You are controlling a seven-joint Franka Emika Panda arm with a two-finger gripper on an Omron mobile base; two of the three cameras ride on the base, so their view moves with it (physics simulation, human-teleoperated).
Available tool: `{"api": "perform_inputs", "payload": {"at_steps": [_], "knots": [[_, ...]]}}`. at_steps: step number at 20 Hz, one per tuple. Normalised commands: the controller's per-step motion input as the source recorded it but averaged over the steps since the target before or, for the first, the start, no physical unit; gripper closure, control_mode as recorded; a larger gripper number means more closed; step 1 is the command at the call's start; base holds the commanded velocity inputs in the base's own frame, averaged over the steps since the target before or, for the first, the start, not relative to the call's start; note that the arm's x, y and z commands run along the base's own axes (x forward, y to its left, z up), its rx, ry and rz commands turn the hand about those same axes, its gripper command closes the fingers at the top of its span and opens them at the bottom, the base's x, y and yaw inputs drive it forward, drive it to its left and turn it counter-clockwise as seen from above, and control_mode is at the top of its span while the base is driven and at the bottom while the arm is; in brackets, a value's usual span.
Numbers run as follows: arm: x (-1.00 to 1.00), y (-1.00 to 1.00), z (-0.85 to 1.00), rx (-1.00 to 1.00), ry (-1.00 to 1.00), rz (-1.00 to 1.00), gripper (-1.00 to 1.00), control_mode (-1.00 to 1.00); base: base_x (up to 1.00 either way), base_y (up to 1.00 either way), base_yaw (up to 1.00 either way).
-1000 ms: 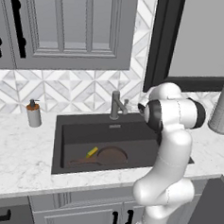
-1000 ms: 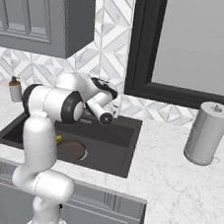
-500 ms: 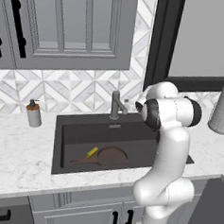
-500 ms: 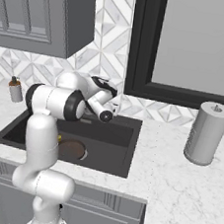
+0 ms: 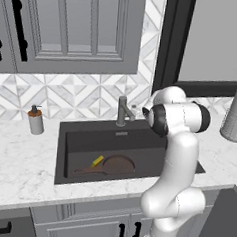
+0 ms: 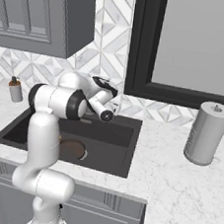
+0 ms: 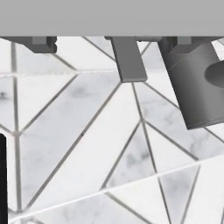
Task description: Pick the pan and sponge and place them into the sink. Then turn on the water.
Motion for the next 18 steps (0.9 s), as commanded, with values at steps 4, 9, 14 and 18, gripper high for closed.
{"api": "perform_inputs", "payload": {"at_steps": [4, 9, 14, 18], "knots": [[0.14, 0.01, -0.10, 0.00, 0.00, 0.00, -1.00, -1.00, 0.00, 0.00, 0.00], [0.09, 0.07, -0.05, 0.00, 0.00, 0.00, -1.00, -1.00, 0.00, 0.00, 0.00], [0.12, 0.06, -0.02, 0.00, 0.00, 0.00, -1.00, -1.00, 0.00, 0.00, 0.00], [0.13, 0.10, 0.00, 0.00, 0.00, 0.00, -1.00, -1.00, 0.00, 0.00, 0.00]]}}
